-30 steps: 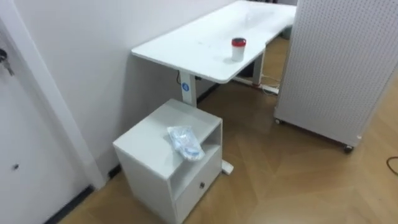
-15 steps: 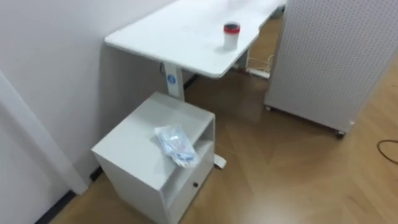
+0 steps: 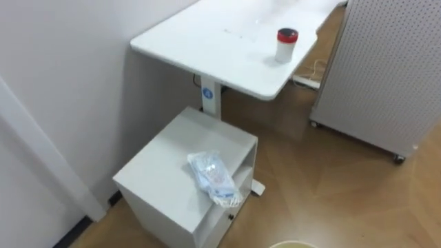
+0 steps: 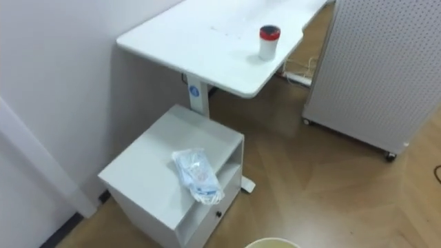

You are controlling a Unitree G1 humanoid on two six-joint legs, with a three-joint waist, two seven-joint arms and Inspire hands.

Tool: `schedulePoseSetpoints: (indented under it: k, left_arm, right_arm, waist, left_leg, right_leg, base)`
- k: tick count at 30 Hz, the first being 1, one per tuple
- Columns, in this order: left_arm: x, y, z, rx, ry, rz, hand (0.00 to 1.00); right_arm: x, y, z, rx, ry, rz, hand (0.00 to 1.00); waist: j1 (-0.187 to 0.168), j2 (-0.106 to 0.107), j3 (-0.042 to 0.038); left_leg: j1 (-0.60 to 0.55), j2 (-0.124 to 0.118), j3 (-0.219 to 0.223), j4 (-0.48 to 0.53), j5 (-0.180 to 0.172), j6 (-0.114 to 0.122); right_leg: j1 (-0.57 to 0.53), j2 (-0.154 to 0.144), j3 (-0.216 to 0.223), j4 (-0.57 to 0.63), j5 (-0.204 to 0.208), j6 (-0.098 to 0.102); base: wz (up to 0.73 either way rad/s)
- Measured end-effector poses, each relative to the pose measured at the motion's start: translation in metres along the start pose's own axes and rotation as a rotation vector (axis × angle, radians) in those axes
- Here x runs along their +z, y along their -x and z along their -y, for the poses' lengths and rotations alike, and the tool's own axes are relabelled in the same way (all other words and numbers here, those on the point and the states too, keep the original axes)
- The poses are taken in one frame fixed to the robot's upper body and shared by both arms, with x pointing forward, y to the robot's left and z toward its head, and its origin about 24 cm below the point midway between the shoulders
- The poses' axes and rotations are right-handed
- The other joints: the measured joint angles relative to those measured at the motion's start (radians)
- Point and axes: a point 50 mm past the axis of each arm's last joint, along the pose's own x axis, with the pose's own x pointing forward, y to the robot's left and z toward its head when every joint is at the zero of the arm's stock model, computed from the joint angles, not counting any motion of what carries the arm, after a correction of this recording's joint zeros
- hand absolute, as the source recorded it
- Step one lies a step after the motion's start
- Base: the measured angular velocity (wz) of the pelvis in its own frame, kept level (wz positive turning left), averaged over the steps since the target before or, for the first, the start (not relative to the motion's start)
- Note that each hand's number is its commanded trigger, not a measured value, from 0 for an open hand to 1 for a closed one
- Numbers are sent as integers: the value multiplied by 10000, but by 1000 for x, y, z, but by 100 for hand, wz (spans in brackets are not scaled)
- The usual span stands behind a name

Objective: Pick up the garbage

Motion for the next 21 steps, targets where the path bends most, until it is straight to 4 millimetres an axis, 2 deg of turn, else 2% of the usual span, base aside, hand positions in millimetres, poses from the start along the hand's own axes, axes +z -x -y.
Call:
schedulePoseSetpoints:
  k: [4,6,8,13,16,17,18,19,20,21]
  left_arm:
    - [-1,0,0,-8,4,57,0]
    - [0,0,-1,-8,9,77,0]
    - [1,0,-1,-14,8,89,0]
    - [14,-3,-3,223,-32,494,0]
    - [35,-7,-7,655,105,1113,0]
    - [45,-9,-8,779,100,1475,0]
    - [63,-10,-11,964,148,2054,0]
    - [72,-11,-10,1027,145,2391,0]
    - [109,-10,-11,1106,13,3649,0]
    - [135,-8,-14,1300,9,4628,0]
  right_arm:
    - [-8,2,2,90,-4,-100,100]
    - [-8,2,2,29,-19,-93,100]
    - [-7,2,3,23,-3,-53,100]
    - [3,0,-1,-17,21,236,100]
    - [17,-4,-8,4,358,549,100]
    - [23,-6,-10,-10,400,660,100]
    - [30,-7,-14,-7,570,821,100]
    - [30,-7,-14,-71,576,875,100]
    - [32,-7,-10,-237,571,939,100]
    - [37,-8,-13,-232,633,972,100]
  waist:
    - [-14,-20,-18]
    - [-18,-116,46]
    - [7,-143,42]
    - [-136,2,52]
    - [-138,128,116]
    - [-225,148,156]
    - [-285,-82,362]
    - [-268,-120,373]
    - [-327,-37,336]
    - [-134,-5,372]
  left_leg:
    - [372,86,-117,-325,59,-100]
    - [414,99,-119,-341,59,-100]
    - [390,122,-99,-360,59,-101]
    - [76,143,-71,-385,59,-101]
    - [-340,137,-155,-239,60,-100]
    - [-608,145,-106,182,59,-101]
    - [-1533,166,76,1530,-29,-284]
    - [-2002,115,44,1516,-58,-336]
    - [-3042,203,-97,668,465,-347]
    - [-3701,474,399,992,1205,78]
  right_leg:
    - [522,310,114,-596,50,23]
    - [615,375,178,-779,73,57]
    - [626,430,230,-909,135,71]
    - [222,462,229,-830,228,5]
    - [-510,394,224,-280,254,-36]
    - [-653,253,305,-76,272,-68]
    - [-547,116,1053,-247,274,-69]
    - [-558,106,1498,-358,269,-60]
    - [-987,115,1632,-184,226,15]
    - [-1573,39,1550,417,-97,300]
  base:
    - [3]
    - [-8]
    - [-5]
    - [-4]
    - [-23]
    - [20]
    - [43]
    - [81]
    - [58]
    - [36]
